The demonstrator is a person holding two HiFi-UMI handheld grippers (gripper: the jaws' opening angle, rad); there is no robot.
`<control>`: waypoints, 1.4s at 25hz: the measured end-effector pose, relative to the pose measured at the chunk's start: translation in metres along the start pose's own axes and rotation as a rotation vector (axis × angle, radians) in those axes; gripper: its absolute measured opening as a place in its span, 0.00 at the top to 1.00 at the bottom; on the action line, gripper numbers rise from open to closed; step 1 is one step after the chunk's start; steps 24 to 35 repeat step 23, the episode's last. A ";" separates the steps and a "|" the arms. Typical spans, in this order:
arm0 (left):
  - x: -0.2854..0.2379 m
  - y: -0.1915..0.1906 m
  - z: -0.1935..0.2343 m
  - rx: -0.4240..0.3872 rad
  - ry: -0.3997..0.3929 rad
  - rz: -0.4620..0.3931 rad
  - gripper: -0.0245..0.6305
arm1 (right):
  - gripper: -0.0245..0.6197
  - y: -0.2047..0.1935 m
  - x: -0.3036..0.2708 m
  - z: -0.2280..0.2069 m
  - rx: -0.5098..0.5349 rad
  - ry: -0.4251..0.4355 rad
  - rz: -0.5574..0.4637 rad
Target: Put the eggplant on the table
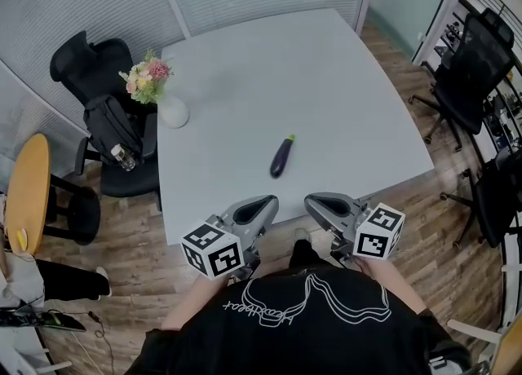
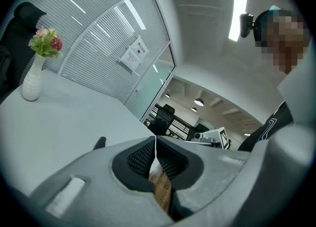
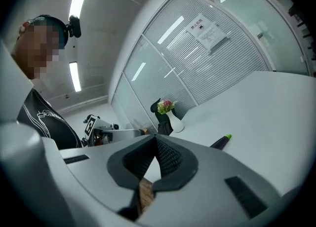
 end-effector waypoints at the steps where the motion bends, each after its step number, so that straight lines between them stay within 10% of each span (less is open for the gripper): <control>1: 0.001 0.000 0.000 0.002 -0.001 -0.001 0.93 | 0.95 0.000 0.000 0.001 -0.001 0.001 0.000; 35: 0.005 -0.005 -0.005 -0.017 0.031 0.004 0.94 | 0.95 -0.004 0.004 0.005 -0.006 -0.002 -0.003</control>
Point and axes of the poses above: the fingertips, and each gripper's own axes: x backward along the fingers, z to its left, y out of its top, the point moved 8 cm from there along x, backward along the fingers, and after that the axes turned 14 degrees about y, right-handed, at the moved point
